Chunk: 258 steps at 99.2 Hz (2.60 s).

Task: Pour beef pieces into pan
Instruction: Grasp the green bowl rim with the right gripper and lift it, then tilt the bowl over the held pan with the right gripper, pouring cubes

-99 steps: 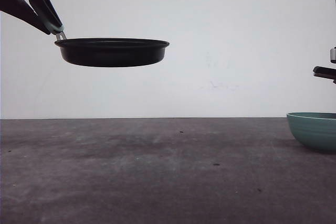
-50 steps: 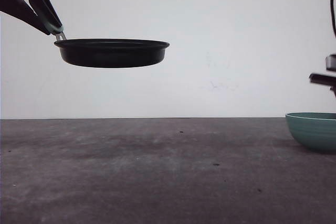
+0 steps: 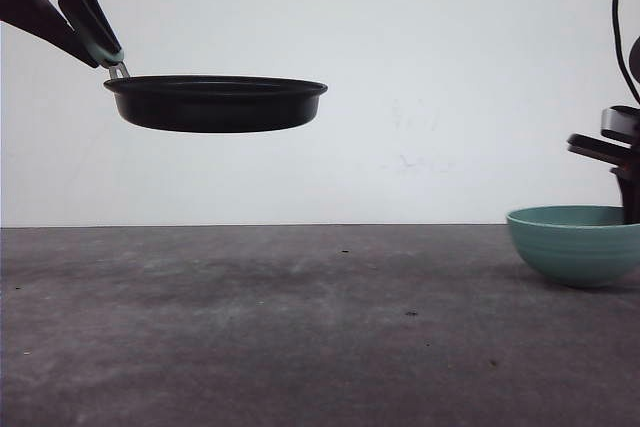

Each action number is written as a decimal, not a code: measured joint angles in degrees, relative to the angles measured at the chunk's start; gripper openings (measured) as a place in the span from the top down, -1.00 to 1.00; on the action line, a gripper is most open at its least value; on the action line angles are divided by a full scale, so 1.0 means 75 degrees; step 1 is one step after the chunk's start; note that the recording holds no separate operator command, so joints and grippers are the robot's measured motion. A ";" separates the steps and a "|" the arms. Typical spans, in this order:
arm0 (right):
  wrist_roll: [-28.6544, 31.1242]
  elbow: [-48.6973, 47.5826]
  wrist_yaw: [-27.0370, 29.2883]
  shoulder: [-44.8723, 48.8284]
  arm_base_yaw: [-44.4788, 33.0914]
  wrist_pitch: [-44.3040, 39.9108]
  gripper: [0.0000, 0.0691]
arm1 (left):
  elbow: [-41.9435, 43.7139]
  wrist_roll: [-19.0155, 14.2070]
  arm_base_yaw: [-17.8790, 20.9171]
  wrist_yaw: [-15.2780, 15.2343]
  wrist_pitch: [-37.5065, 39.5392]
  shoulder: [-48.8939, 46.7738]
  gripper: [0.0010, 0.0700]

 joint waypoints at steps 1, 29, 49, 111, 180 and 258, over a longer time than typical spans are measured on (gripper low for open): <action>-0.0003 0.0000 -0.0038 -0.0017 0.0006 0.0026 0.95 | 0.0000 0.0000 -0.0006 -0.0006 0.0000 0.0012 0.87; -0.0003 0.0000 -0.0568 -0.1297 0.0527 0.0411 0.95 | 0.0000 0.0000 -0.0571 -0.0052 -0.0189 0.0839 0.87; 0.0128 0.0000 -0.0833 -0.1935 0.1475 0.0341 0.95 | 0.0000 -0.0064 -0.1265 -0.0052 -0.0114 0.1489 0.87; -0.0603 0.0000 0.3343 -0.3535 0.5295 0.1189 0.95 | 0.0000 -0.1072 -0.2203 0.0323 0.0737 0.1699 0.87; -0.1542 -0.1466 0.7259 -0.3529 0.6901 0.2891 0.95 | 0.0000 -0.1151 -0.2159 0.0498 0.0478 0.1699 0.87; -0.5266 -0.2209 0.8460 -0.3520 0.7784 0.6277 0.95 | 0.0000 -0.1233 -0.2122 0.0723 0.0460 0.1699 0.87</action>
